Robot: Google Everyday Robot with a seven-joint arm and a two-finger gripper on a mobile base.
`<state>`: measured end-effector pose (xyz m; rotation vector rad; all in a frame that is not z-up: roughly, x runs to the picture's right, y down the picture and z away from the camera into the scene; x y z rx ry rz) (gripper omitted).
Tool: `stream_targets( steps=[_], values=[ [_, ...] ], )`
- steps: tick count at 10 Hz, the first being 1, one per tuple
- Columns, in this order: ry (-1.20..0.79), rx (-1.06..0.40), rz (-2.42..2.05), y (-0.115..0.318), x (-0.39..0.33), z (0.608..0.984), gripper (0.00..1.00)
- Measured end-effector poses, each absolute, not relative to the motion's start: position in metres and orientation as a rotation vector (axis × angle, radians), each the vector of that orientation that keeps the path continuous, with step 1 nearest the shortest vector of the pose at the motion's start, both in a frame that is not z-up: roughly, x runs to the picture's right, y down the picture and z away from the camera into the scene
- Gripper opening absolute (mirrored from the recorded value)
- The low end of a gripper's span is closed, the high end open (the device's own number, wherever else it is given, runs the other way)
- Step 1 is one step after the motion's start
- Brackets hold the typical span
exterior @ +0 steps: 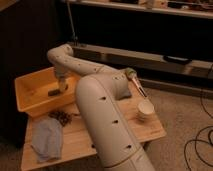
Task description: Place pepper in paper cup
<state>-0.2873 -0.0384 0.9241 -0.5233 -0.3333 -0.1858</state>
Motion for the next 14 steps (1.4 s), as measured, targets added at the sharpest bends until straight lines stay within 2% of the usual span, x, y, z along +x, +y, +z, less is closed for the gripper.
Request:
stream_targets(
  steps=[5, 14],
  values=[
    [-0.376, -0.55, -0.169, -0.011, -0.292, 0.939, 0.65],
    [-0.5, -0.522, -0.149, -0.007, -0.289, 0.944, 0.65]
  ],
)
